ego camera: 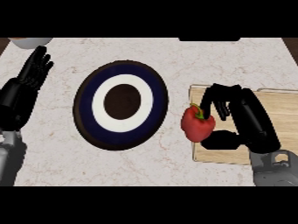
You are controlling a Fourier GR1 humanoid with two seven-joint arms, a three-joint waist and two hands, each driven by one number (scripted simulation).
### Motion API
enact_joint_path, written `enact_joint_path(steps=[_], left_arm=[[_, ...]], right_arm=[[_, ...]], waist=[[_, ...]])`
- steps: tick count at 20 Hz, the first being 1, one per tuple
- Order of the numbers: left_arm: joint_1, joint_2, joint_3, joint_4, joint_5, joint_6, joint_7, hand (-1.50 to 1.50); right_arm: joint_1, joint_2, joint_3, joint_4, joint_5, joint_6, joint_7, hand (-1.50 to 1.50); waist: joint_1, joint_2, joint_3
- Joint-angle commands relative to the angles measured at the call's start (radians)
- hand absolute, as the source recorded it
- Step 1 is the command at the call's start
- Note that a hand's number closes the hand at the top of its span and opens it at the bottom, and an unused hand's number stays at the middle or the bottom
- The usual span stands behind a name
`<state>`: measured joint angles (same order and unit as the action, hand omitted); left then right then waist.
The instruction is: Pick the bell pepper from the tray and place it in the plate
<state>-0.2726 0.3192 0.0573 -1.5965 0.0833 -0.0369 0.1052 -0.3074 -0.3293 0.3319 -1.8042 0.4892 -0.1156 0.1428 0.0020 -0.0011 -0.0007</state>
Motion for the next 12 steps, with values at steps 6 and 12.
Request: enact_joint_path(steps=[6,12], left_arm=[[0.013,-0.027,-0.006,-0.026,-0.01,-0.009,0.016,0.0],[0.013,-0.006,0.011,-0.09,-0.011,-0.021,0.068,0.0]], right_arm=[[-0.272,0.305,0.124,0.204,0.129,0.005,0.219,1.5],[-0.438,0.327,0.154,0.546,0.089,-0.164,0.177,1.5]], waist=[[0.011,0.001,0.0],[0.023,0.003,0.001]])
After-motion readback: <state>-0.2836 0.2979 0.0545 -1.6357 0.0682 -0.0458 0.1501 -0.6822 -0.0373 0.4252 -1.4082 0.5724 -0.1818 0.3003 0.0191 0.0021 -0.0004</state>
